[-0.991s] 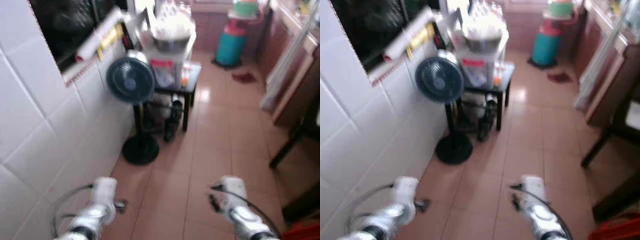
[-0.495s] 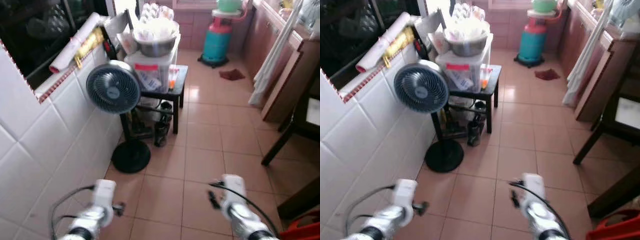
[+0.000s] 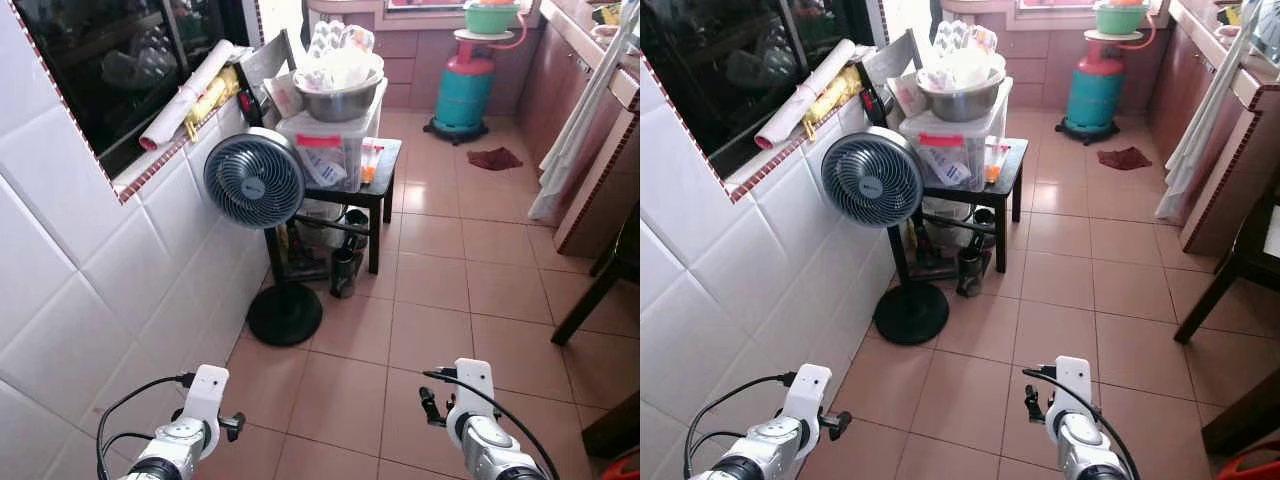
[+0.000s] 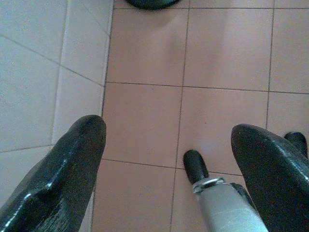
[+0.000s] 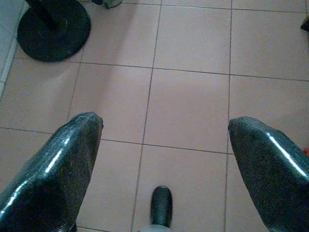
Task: Setting the table
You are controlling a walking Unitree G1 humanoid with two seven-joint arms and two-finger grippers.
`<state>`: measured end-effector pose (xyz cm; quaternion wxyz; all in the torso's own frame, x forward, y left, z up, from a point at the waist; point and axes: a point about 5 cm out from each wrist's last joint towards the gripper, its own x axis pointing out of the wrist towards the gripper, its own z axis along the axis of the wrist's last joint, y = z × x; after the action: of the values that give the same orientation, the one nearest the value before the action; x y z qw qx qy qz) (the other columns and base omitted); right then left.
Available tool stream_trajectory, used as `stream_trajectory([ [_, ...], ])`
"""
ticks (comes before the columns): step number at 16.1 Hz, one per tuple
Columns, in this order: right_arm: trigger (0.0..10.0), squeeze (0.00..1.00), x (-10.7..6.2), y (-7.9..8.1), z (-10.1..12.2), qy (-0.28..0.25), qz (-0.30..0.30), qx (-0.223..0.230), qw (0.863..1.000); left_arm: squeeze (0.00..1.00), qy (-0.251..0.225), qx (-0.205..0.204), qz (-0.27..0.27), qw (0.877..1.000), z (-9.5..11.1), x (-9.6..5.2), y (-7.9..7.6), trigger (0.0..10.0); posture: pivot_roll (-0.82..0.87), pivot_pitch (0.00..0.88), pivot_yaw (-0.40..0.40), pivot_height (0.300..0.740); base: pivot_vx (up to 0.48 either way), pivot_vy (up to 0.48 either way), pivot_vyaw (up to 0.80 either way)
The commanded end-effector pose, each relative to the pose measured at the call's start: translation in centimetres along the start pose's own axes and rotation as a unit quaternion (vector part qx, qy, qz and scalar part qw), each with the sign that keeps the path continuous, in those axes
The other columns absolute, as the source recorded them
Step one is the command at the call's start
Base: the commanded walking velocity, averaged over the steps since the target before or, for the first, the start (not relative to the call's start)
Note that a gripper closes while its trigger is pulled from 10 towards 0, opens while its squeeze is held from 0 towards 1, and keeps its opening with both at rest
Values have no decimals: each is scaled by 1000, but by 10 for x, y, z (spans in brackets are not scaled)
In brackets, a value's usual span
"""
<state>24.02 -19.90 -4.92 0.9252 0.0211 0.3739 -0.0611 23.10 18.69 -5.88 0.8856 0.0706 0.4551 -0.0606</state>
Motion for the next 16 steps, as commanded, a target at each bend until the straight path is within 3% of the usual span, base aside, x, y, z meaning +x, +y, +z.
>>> stream_trajectory([
  [1, 10000, 0, 0, 5, 2, -6, 11, -17, 1000, 0, -2, 1, 7, 1000, 3, 0, 2, 10000, 28, 0, 58, 740, 0, 0, 0],
  [3, 10000, 0, 1, 11, 6, -12, 30, -68, 997, 0, -5, -23, 14, 1000, 1, 0, 2, 10000, 37, 0, 31, 740, 0, 0, 0],
  [7, 10000, 0, 1, 15, 6, -5, 48, -102, 994, 0, -11, -59, 26, 998, -2, 0, 2, 10000, 72, 0, -32, 740, 0, 0, 0],
  [9, 10000, 0, 1, 16, 5, -4, 49, -103, 993, 0, -12, -62, 30, 998, -2, 0, 3, 10000, 77, 0, -32, 740, 0, 0, 0],
  [13, 10000, 0, 1, 12, 0, 5, 32, -51, 998, 0, -11, -41, 36, 998, -1, -1, 5, 10000, 69, 0, -8, 740, 0, 0, 0],
  [16, 10000, 0, 1, 11, 1, 5, 29, -39, 999, 0, -12, -38, 36, 999, 0, -1, 6, 10000, 66, 0, 0, 740, 0, 0, 0],
])
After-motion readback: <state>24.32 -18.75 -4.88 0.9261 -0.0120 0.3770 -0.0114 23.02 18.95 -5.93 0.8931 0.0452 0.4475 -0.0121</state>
